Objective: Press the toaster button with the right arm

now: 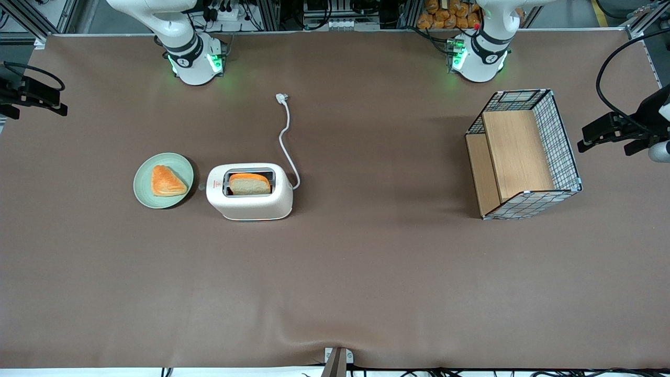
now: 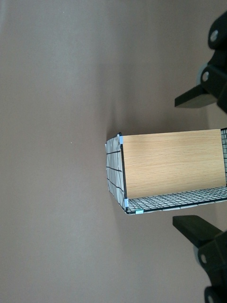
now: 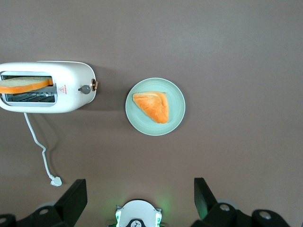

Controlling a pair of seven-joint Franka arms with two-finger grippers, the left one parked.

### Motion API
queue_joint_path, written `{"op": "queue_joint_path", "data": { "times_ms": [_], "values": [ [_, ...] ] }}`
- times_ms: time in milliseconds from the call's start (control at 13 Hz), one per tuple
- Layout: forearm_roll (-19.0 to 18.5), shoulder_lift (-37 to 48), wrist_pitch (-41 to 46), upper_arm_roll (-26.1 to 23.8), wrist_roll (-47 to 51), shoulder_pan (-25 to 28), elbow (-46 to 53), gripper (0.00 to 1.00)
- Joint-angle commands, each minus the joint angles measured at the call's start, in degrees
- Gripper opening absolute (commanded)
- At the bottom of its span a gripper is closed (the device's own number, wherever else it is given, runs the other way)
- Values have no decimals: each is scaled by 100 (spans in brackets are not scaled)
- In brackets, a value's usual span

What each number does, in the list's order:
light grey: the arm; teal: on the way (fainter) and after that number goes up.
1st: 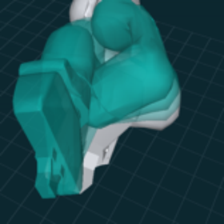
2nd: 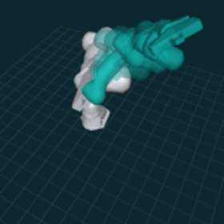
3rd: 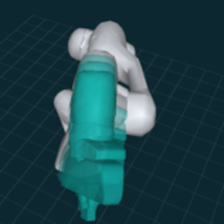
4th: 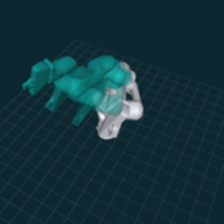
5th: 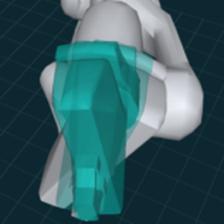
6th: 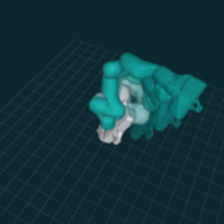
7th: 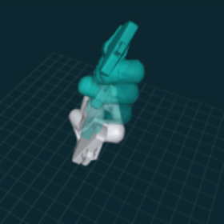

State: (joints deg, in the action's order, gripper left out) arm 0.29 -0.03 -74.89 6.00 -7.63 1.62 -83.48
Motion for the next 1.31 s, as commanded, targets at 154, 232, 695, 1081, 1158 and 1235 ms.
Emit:
{"op": "queue_joint_path", "data": {
  "times_ms": [154, 232, 695, 1081, 1158, 1235],
  "values": [
    [-117, -59, 132, -64, 33, -83, 174, 100],
    [-108, -50, 132, -64, 59, -82, 165, 100],
    [-423, -138, 115, -64, -19, -100, 376, 100],
    [-233, -427, 62, -73, -221, -56, 306, 100],
    [-127, -541, 53, -73, -230, -56, 262, 100],
    [-126, -673, 27, -73, -230, -65, 192, 100]
  ]
}}
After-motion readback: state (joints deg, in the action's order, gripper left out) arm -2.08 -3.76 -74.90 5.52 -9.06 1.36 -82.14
